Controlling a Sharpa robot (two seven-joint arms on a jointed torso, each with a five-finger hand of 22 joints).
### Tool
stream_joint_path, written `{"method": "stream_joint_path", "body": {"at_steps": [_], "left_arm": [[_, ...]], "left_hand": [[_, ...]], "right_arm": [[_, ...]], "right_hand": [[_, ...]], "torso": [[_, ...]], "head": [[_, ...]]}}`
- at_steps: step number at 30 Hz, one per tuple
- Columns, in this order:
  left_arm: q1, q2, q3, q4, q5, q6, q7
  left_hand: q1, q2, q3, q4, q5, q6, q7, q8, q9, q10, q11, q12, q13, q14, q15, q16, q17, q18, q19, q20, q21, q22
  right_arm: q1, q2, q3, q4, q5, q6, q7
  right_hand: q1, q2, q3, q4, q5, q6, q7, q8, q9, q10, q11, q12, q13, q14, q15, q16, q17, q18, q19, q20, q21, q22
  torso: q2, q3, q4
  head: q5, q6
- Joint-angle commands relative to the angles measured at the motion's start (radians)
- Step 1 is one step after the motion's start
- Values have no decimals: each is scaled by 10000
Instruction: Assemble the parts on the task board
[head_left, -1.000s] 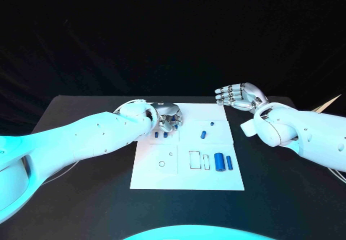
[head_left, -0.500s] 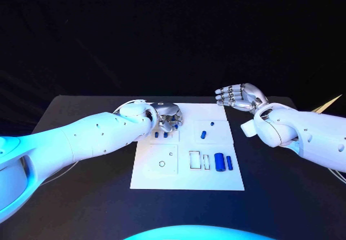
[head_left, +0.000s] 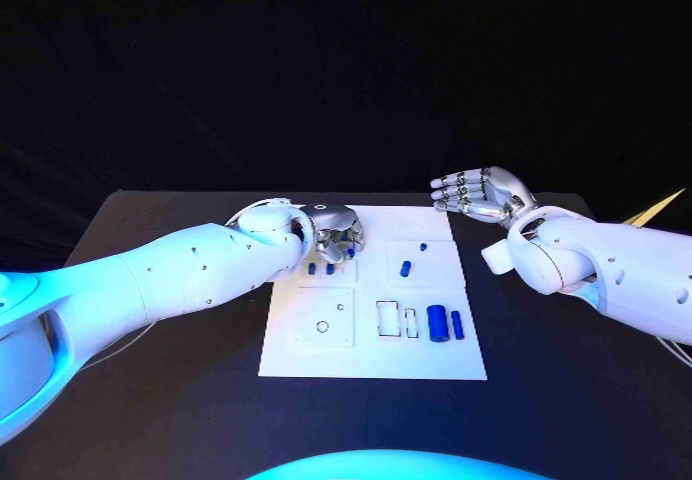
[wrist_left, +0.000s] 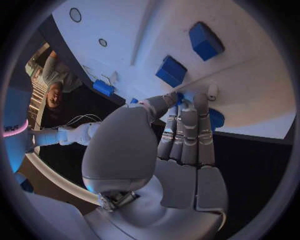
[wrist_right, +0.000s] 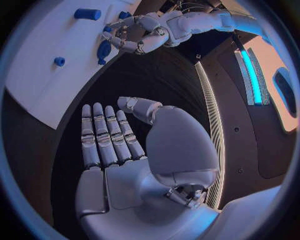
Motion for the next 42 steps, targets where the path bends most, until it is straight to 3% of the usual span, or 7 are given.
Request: {"method": "stream_joint_path", "body": {"at_steps": [1,19,32,36,39,42], "left_arm": [[6,-12,9,1,-22,-5,-4],[6,1,10,-14,-47,-205,49],[6,23,10,-9,174,-112,252],[6,18,10,-36,212,-75,233],[7,21,9,-54,221,1,156],[7,23,9,-64,210,49,103]], "left_hand": [[103,53,24,-16,97,175,21,-181,-70,-58,-55,229,211,284,6,268,313,-555,70,-160,573,498],[177,273,299,-79,83,734,-25,-127,92,598,-301,484,370,838,-201,702,1078,-702,591,-351,1403,1161],[-144,189,189,97,45,946,-81,-111,230,791,-333,109,254,847,-208,730,1071,-698,519,-343,1301,1077],[-242,98,211,152,61,868,-35,-211,270,733,-247,-378,71,779,-145,715,1027,-672,405,-306,1108,908],[-323,-22,279,209,69,680,62,-386,270,615,-108,-1015,-185,455,-30,526,558,-611,177,-210,776,616],[-326,-44,290,217,67,657,86,-419,274,636,-81,-1151,-240,400,-8,495,488,-597,133,-181,708,555]], "right_arm": [[-9,11,3,-5,-14,35,31],[-19,17,3,-11,-14,44,37],[-20,8,3,5,-13,35,41],[-20,-1,3,15,-12,31,41],[-20,-9,3,21,-11,28,40],[-20,-14,3,26,-10,26,40]], "right_hand": [[-46,192,-152,-18,146,119,509,-190,-78,-195,13,-150,-60,-111,50,-170,-70,25,96,36,-77,-43],[-47,200,-155,-15,146,131,507,-189,-80,-193,12,-147,-60,-108,50,-168,-85,25,105,36,-76,-80],[-53,204,-159,-10,145,137,508,-188,-81,-191,11,-145,-60,-105,49,-166,-92,25,110,36,-76,-100],[-53,204,-159,-10,145,137,508,-188,-81,-191,11,-145,-60,-105,49,-166,-92,25,110,36,-76,-100],[-53,204,-159,-10,145,137,508,-188,-81,-191,11,-145,-60,-105,49,-166,-92,25,110,36,-76,-100],[-53,204,-159,-10,145,137,508,-188,-81,-191,11,-145,-60,-105,49,-166,-92,25,110,36,-76,-100]], "torso": [[3,0,0],[0,-7,3],[1,2,6],[2,2,11],[5,-1,4],[7,-2,1]], "head": [[-4,-1],[8,-16],[25,-14],[24,-16],[20,-21],[23,-26]]}}
